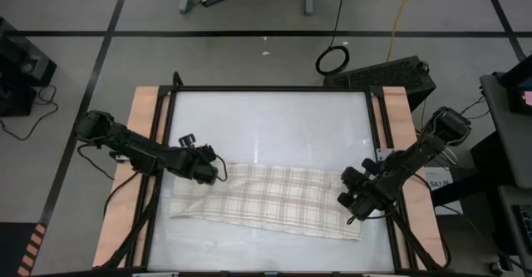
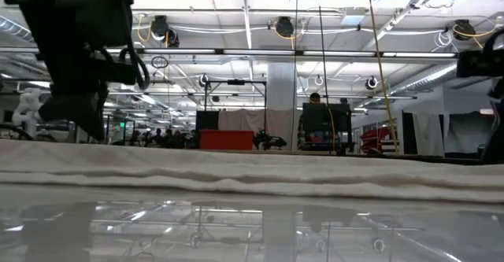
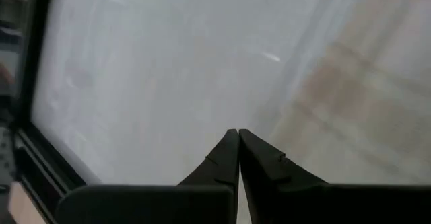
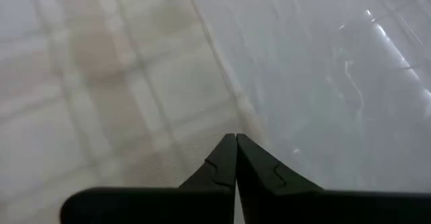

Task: Roll towel
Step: Roll the white-brown patterned towel

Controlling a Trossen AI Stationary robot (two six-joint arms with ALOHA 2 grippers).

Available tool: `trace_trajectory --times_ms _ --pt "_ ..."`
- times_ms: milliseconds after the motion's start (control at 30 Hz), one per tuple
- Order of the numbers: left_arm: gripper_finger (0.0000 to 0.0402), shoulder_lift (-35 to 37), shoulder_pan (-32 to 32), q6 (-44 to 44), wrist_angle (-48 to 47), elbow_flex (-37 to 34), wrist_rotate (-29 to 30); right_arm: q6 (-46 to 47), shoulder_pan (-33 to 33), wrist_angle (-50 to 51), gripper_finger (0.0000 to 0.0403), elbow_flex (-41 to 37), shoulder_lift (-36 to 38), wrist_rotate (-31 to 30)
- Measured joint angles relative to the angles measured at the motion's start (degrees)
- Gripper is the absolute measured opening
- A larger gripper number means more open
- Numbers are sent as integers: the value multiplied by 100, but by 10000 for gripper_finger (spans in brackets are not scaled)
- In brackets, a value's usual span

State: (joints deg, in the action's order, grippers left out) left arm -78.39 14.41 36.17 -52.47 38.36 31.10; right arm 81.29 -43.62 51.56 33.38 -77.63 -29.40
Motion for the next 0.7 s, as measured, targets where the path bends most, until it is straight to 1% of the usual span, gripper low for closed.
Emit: trace_trajectory --times_ms 100,167,233,300,400,500,700 --pt "19 117 131 104 -473 251 -590 -153 -14 181 0 341 76 0" --pt "19 208 271 132 -510 295 -1135 -442 -81 133 0 534 104 -8" --pt "19 296 380 333 -669 296 -1500 -901 -173 -186 0 642 106 3" --pt "19 313 457 614 -756 271 -1703 -1272 -257 -609 0 652 101 68" --pt "19 319 486 850 -814 173 -2066 -1438 -322 -1079 0 597 -1 138" --pt "19 319 455 854 -614 9 -2158 -1390 -374 -1429 0 504 -108 126" --pt "14 261 114 710 289 -570 -2051 -937 -420 -1808 0 383 -483 130"
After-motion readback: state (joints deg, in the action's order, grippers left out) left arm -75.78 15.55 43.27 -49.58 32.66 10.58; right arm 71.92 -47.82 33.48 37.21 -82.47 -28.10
